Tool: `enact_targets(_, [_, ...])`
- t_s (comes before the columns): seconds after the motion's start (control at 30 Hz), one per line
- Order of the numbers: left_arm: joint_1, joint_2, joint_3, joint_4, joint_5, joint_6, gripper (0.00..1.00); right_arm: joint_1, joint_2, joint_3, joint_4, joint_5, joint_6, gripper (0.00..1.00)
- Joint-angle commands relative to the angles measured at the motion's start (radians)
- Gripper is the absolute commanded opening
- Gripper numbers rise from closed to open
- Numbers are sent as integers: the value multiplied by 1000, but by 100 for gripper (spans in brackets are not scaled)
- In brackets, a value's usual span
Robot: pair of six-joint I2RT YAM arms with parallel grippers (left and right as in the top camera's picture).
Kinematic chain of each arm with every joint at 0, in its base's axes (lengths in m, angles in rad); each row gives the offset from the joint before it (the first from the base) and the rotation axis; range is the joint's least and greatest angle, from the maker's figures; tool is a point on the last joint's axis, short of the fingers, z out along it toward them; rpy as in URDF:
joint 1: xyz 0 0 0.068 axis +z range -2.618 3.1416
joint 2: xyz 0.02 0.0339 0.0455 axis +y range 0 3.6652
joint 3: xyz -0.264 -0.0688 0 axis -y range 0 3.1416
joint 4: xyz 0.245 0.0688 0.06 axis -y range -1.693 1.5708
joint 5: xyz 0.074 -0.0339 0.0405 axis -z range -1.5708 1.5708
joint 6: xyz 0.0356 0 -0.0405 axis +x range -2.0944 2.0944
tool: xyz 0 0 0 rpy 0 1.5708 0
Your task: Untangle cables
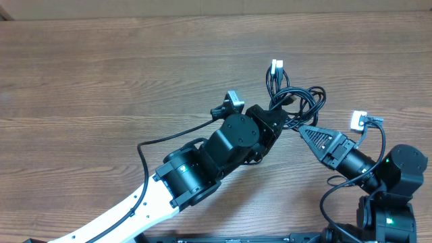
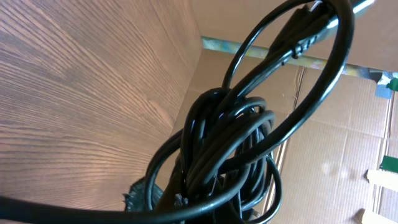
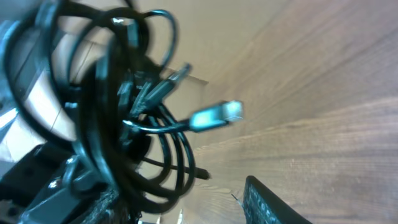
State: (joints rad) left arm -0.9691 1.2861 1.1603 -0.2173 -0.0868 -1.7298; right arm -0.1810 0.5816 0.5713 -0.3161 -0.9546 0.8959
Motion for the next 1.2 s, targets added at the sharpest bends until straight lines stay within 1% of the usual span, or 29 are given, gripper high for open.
enact_targets(0.0, [-6, -3, 21, 23, 85, -21, 4, 1, -1, 6, -13, 92, -7, 48])
enact_targets(0.2, [-8, -3, 21, 18, 210, -13, 4, 1, -1, 6, 6, 132, 8, 49])
enact_targets(0.4, [-8, -3, 21, -7, 220, -5, 4, 0, -1, 6, 66, 151, 24, 48])
enact_targets(0.47, [-8, -3, 21, -7, 248, -3, 4, 0, -1, 6, 68, 188, 23, 47])
enact_targets(0.57, [-7, -3, 21, -7, 285, 34, 4, 0, -1, 6, 67, 260, 23, 42])
enact_targets(0.67, [-7, -4, 21, -5, 328, 40, 4, 0, -1, 6, 14, 357, 23, 41])
enact_targets(0.7, [-7, -4, 21, -2, 334, 68, 4, 0, -1, 6, -31, 400, 23, 42])
enact_targets(0.77, [-5, -6, 21, 14, 349, 166, 4, 0, -1, 6, -88, 453, 22, 44])
enact_targets(0.8, [-6, -8, 21, 21, 350, 212, 4, 0, -1, 6, -106, 468, 15, 47])
enact_targets(0.83, [-5, -11, 21, 32, 347, 278, 4, 0, -1, 6, -125, 481, 15, 47])
enact_targets(0.93, [-5, -19, 21, 65, 346, 406, 4, 0, -1, 6, -161, 531, 14, 48])
enact_targets(0.97, [-6, -21, 21, 65, 346, 421, 4, 0, -1, 6, -167, 541, 15, 48])
enact_targets(1.0, [-5, -24, 21, 64, 346, 437, 4, 0, -1, 6, -169, 551, 15, 50])
enact_targets(1.17, [-5, -26, 21, 61, 346, 490, 4, 0, -1, 6, -181, 614, -12, 51])
